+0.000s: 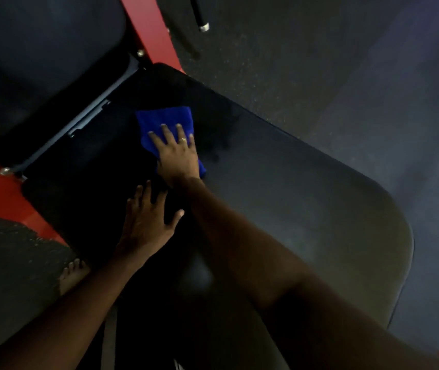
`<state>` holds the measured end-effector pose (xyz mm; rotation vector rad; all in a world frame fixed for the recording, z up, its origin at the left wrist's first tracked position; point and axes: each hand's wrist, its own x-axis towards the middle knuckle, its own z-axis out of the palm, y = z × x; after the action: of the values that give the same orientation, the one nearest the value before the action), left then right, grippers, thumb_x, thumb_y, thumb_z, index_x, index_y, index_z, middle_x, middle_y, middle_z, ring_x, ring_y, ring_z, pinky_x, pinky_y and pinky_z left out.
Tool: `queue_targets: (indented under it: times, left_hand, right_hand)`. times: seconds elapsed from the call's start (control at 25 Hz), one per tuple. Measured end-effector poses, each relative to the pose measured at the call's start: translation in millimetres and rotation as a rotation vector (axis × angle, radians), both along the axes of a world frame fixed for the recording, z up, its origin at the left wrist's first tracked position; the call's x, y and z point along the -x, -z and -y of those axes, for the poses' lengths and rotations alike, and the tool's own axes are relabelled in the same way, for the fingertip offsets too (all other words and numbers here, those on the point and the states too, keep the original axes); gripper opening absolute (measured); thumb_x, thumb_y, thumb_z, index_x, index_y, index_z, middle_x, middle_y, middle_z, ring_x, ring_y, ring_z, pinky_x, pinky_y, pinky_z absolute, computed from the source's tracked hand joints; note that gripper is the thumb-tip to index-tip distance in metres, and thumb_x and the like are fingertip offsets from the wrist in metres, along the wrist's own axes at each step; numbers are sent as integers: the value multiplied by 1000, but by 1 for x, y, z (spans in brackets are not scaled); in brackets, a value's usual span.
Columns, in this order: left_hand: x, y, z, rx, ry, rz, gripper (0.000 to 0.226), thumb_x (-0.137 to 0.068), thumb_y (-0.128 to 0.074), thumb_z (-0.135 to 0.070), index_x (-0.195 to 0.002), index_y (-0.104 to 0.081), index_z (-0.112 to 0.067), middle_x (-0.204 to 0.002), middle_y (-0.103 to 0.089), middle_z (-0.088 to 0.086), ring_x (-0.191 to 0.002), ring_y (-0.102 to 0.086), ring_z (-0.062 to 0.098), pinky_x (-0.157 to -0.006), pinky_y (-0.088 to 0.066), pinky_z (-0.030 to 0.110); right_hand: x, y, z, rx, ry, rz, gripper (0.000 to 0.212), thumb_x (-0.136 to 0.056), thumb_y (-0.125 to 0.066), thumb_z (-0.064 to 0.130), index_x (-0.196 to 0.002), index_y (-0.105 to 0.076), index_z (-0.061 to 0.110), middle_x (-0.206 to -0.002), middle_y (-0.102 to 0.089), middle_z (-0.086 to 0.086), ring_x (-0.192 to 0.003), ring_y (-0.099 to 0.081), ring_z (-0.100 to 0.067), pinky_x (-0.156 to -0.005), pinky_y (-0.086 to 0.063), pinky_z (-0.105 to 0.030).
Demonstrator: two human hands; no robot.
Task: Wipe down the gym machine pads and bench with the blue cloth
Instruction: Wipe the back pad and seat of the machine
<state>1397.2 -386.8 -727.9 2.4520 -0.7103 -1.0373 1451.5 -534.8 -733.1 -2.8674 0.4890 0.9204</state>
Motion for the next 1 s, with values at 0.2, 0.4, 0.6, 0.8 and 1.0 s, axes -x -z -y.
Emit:
queue_targets:
  times: [0.2, 0.4, 0.6, 0.8, 1.0]
  left_hand:
    - [-4, -5, 1, -28, 20, -33, 77, -92, -53, -57, -154, -26, -21, -163, -14, 18, -150, -11, 37, -119, -16, 53]
    - [-6, -7, 1, -22, 24, -31, 77, -93, -50, -58, -155, -24, -21, -163, -12, 17, -150, -10, 37, -120, -16, 53]
    - [-7, -9, 4, -65, 24, -78, 77, -93, -52, -56, -155, -21, -23, -164, -10, 15, -151, -8, 35, -120, -16, 52]
    - [-24, -40, 11, -64, -39, -174, 63, -97, -52, -42, -153, -31, -24, -163, -17, 10, -150, -15, 31, -120, -18, 46]
    - [-62, -116, 9, 89, 3, -86, 40, -101, -47, -34, -135, -54, -13, -138, -51, 18, -127, -47, 37, -106, -39, 46]
  right_hand:
    - [58, -40, 80, 184, 186, 178, 72, -92, -58, 31, -157, -27, 33, -166, -20, -2, -152, -15, -33, -121, -22, -53]
    - [82, -69, 126, 283, 491, 203, 72, -96, -58, 28, -159, -22, 29, -167, -15, -6, -153, -9, -38, -122, -18, -56]
    - [85, -53, 46, 137, 362, 183, 74, -92, -58, 22, -158, -25, 31, -167, -15, -3, -154, -7, -35, -123, -17, -54]
    - [91, -71, 26, -82, 347, 181, 67, -94, -56, 18, -155, -32, 34, -166, -20, 3, -154, -9, -28, -122, -23, -50]
    - [87, -146, 25, -221, 652, 426, 63, -91, -53, 12, -148, -44, 35, -161, -32, 6, -150, -26, -22, -114, -35, -46]
